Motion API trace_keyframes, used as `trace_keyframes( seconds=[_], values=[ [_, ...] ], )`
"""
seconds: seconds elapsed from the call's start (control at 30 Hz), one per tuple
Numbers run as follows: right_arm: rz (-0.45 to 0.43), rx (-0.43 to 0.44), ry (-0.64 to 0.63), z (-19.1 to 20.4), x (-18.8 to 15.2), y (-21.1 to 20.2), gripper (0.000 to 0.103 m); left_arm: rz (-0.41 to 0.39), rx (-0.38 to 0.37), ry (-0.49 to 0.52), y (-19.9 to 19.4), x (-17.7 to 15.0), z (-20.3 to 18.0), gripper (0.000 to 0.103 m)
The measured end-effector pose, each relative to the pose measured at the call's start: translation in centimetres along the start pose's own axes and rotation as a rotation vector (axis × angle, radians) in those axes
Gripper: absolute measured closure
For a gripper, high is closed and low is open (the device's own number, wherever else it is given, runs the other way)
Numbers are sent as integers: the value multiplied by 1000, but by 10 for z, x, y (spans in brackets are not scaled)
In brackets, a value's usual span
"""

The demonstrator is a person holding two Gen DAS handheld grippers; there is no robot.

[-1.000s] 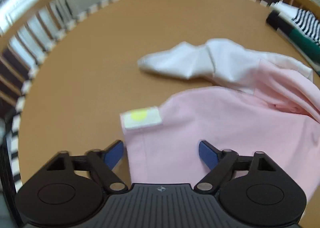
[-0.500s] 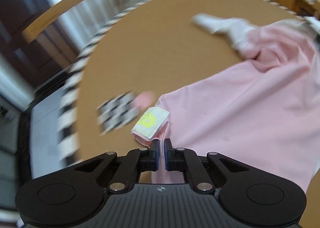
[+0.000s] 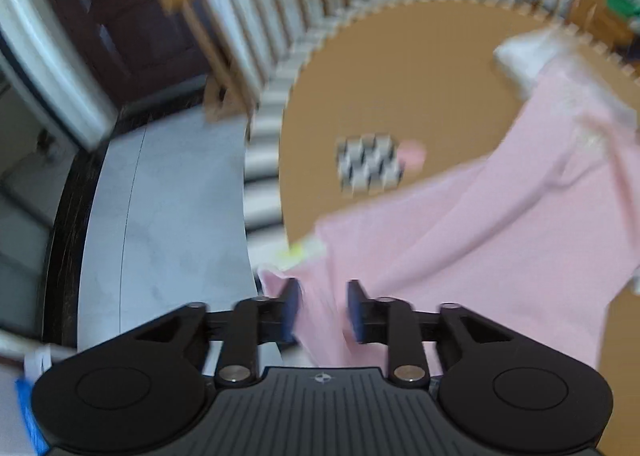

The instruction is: Fold clothes

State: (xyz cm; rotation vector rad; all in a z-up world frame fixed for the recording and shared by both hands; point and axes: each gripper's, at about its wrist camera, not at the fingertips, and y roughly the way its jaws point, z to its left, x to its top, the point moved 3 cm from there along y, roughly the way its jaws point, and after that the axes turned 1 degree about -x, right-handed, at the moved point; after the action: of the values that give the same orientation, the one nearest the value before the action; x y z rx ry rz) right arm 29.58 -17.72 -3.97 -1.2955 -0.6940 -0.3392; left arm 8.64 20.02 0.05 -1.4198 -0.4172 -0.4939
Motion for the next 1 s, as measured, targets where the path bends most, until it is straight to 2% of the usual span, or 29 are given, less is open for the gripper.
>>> trace_keyframes(
  seconds=[0.07, 0.1, 0.13, 0.2, 0.27, 0.3, 0.33, 0.4, 0.5, 0.57, 0.63, 0.73, 0.83, 0.87, 0.9, 0.93, 0.97, 1.0],
  values=[
    [-40, -27, -14, -11, -27, -15, 69, -133, -49, 67, -15, 29, 0, 54],
    [-44, -40, -5, -16, -40, -19, 67, -184, -85, 108, -16, 48, -7, 47],
    [-37, -40, 6, -20, -51, -20, 68, -218, -120, 154, -11, 67, -17, 44],
    [-28, -34, 35, -17, -68, -22, 68, -263, -178, 252, 7, 103, -42, 43],
    [-24, -49, 64, -9, -79, -24, 66, -281, -235, 361, 41, 137, -76, 43],
    [-28, -67, 79, -5, -84, -23, 59, -281, -269, 404, 58, 150, -94, 43],
    [-31, -82, 90, -1, -87, -21, 51, -277, -309, 436, 74, 161, -110, 43],
    [-24, -79, 115, 5, -92, -13, 47, -253, -399, 478, 108, 185, -134, 42],
    [9, -25, 155, 9, -97, 1, 49, -210, -457, 483, 164, 213, -158, 38],
    [29, -56, 174, 3, -99, 6, 50, -157, -476, 469, 208, 229, -168, 38],
    [20, -37, 223, -4, -101, 5, 50, -103, -492, 448, 244, 237, -172, 38],
    [32, -6, 294, -17, -105, 6, 56, -10, -532, 442, 271, 236, -176, 40],
    [65, 4, 303, -18, -110, 13, 63, -19, -567, 452, 288, 237, -182, 42],
    [58, 11, 295, -16, -110, 14, 63, -23, -576, 454, 287, 234, -184, 47],
    [55, 19, 283, -12, -109, 16, 64, -28, -581, 471, 286, 230, -187, 62],
    [52, 25, 269, -9, -107, 18, 71, -34, -577, 500, 284, 225, -189, 75],
    [54, 31, 257, -5, -106, 21, 81, -32, -570, 521, 279, 220, -190, 100],
    [58, 33, 253, -3, -105, 22, 103, -22, -573, 521, 276, 214, -189, 100]
  ],
)
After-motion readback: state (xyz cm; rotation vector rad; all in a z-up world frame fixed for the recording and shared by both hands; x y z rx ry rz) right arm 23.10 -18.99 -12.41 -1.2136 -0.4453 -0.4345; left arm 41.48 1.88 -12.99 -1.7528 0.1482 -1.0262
